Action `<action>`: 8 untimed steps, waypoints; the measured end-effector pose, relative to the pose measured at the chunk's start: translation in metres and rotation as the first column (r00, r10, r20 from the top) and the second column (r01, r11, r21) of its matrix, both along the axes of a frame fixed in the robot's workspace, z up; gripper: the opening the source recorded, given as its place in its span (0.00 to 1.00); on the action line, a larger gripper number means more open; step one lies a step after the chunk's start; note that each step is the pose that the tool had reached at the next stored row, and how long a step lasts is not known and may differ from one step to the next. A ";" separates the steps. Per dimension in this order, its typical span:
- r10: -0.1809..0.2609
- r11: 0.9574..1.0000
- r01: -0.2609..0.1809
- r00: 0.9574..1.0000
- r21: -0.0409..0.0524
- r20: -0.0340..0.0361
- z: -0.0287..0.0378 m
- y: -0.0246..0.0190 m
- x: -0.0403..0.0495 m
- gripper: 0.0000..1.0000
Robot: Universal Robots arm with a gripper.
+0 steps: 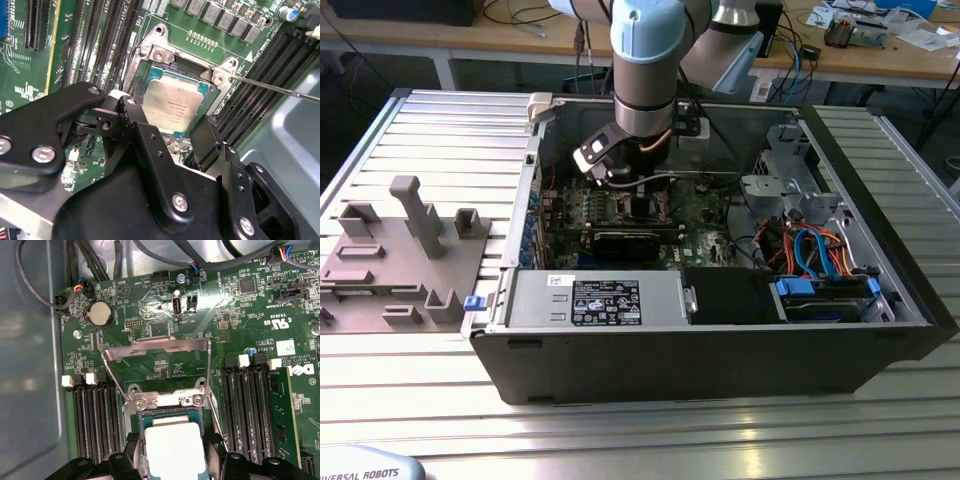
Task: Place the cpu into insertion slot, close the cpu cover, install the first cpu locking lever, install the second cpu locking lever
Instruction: 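Place the cpu into insertion slot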
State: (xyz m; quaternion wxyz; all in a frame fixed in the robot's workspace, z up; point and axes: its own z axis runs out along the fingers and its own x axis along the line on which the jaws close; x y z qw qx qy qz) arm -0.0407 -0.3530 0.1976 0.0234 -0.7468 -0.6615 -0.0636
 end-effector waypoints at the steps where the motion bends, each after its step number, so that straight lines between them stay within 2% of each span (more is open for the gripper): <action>1: -0.009 1.000 0.009 1.000 0.003 0.000 0.0001 -0.0001 0.0000 0.62; 4: -0.030 1.000 0.030 1.000 0.010 -0.001 0.0001 -0.0001 0.0000 0.62; 8: -0.033 0.999 0.033 0.999 0.013 0.000 0.0004 -0.0003 0.0001 0.62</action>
